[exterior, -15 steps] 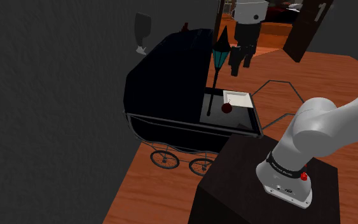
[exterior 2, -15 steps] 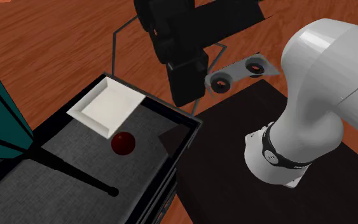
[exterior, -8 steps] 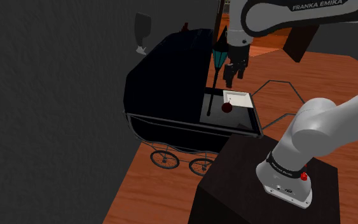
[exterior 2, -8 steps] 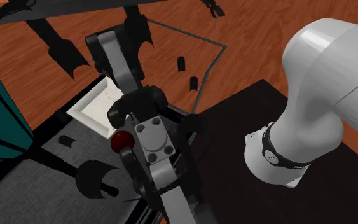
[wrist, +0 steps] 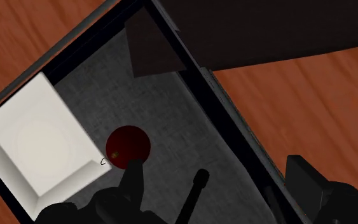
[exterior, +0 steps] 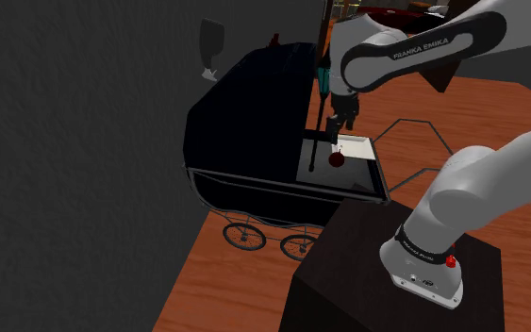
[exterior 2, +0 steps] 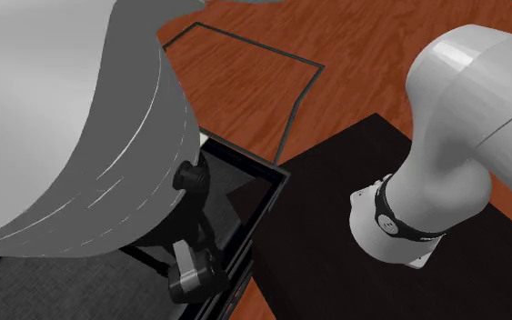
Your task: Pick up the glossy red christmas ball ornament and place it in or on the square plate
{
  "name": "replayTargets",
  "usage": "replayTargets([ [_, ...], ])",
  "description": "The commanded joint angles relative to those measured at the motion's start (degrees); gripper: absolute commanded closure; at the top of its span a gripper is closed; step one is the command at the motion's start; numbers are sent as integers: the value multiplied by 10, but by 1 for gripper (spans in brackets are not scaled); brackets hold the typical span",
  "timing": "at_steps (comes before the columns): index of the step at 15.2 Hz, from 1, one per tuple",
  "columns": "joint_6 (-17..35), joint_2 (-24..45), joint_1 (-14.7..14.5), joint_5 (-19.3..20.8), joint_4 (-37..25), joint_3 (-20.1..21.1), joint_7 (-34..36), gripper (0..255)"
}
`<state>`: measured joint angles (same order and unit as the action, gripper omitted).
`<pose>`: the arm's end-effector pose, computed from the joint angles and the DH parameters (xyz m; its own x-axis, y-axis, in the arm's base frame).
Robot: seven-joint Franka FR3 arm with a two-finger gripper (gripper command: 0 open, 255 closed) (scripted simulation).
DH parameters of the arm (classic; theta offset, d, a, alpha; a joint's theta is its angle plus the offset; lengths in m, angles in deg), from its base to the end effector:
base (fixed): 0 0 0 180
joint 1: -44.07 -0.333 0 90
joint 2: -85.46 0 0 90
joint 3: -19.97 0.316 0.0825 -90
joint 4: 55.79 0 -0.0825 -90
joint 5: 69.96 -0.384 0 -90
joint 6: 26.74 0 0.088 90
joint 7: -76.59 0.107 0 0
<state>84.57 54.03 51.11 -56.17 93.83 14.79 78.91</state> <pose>0.3475 -0.0912 0.4204 0.9821 -0.1451 -0.1199 -0.1239 -0.9778 0.1689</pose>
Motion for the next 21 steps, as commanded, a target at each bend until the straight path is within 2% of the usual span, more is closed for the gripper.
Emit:
replayTargets([
  [1, 43, 32, 11, 20, 9, -10, -2, 0],
  [7, 164, 145, 45, 79, 13, -37, 4, 0],
  [13, 273, 277, 77, 142, -17, -63, 23, 0],
  [21, 341, 340, 91, 174, -15, -76, 41, 0],
])
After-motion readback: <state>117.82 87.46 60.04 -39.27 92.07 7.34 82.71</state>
